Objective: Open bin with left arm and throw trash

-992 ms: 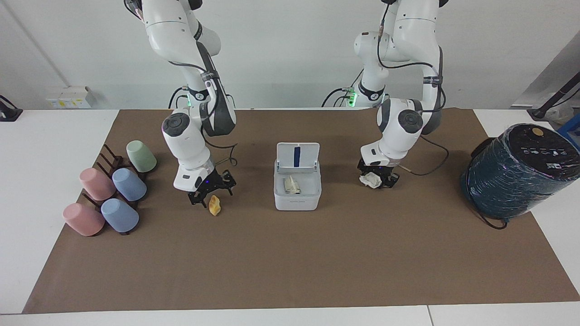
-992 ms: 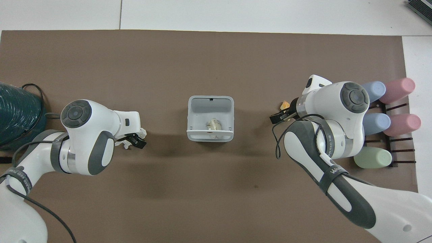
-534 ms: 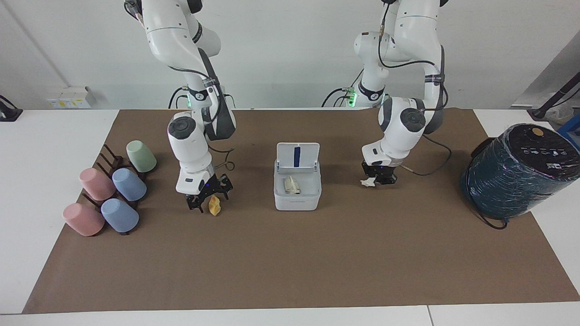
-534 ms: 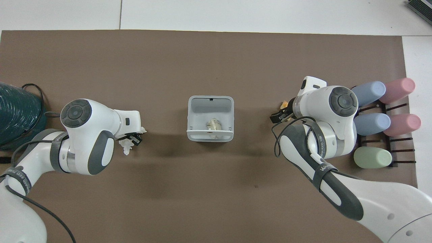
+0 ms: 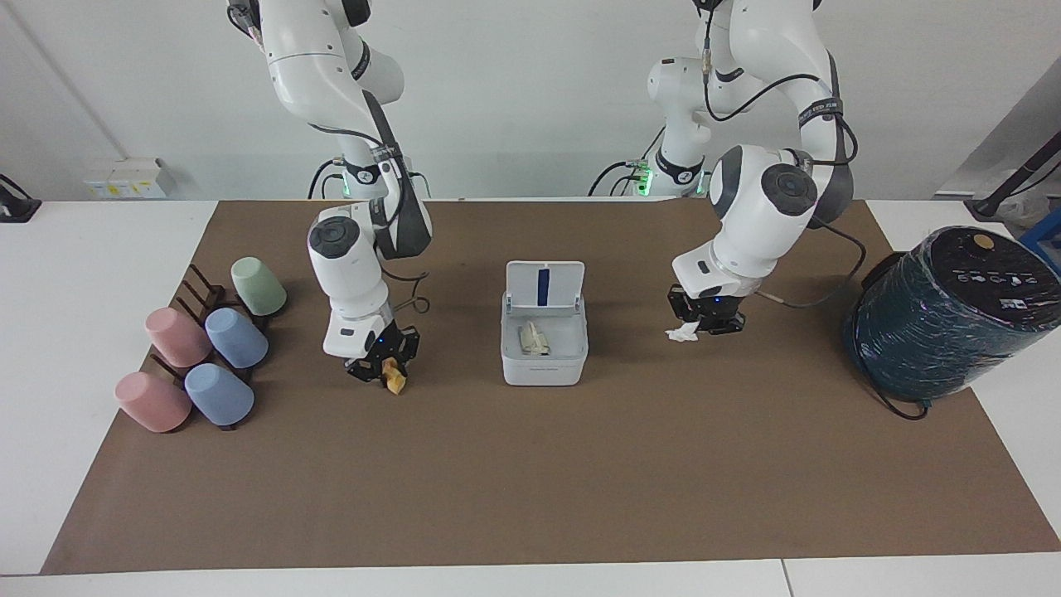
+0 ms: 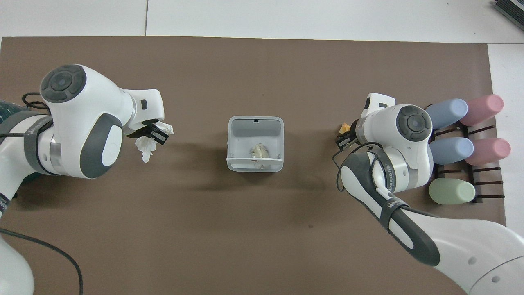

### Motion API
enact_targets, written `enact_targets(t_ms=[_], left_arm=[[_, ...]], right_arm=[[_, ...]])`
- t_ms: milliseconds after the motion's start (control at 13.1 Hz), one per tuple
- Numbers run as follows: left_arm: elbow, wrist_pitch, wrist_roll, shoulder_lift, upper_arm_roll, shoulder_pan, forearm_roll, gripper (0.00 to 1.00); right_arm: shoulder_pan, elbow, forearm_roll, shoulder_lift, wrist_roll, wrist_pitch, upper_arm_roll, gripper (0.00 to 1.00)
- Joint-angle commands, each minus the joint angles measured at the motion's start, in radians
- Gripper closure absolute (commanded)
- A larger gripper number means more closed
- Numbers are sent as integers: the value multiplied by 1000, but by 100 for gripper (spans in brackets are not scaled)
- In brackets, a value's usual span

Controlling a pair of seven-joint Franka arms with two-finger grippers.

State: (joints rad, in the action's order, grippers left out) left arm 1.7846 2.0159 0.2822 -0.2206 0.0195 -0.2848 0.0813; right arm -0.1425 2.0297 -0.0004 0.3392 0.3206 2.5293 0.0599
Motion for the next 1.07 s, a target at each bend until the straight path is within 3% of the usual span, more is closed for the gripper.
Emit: enact_targets(t_ms=[0, 305, 534, 839, 992], left_arm=[[-70, -31, -173, -36, -9, -94, 2, 100], [-74, 84, -458, -45, -6, -221, 17, 100], [-68, 191, -550, -57, -6, -264, 67, 100], [-47, 325, -652, -80, -4, -316, 74, 100], [-30, 343, -652, -95, -4, -335, 74, 100]], right_arm=[[9, -58, -18, 1, -57, -55, 9, 100], [26, -144, -17, -45, -71, -179, 8, 100], [44, -173, -3, -101, -74, -263, 8, 100], [37, -272, 8, -118, -220, -411, 17, 100], [29, -284, 154, -123, -317, -420, 18, 100]])
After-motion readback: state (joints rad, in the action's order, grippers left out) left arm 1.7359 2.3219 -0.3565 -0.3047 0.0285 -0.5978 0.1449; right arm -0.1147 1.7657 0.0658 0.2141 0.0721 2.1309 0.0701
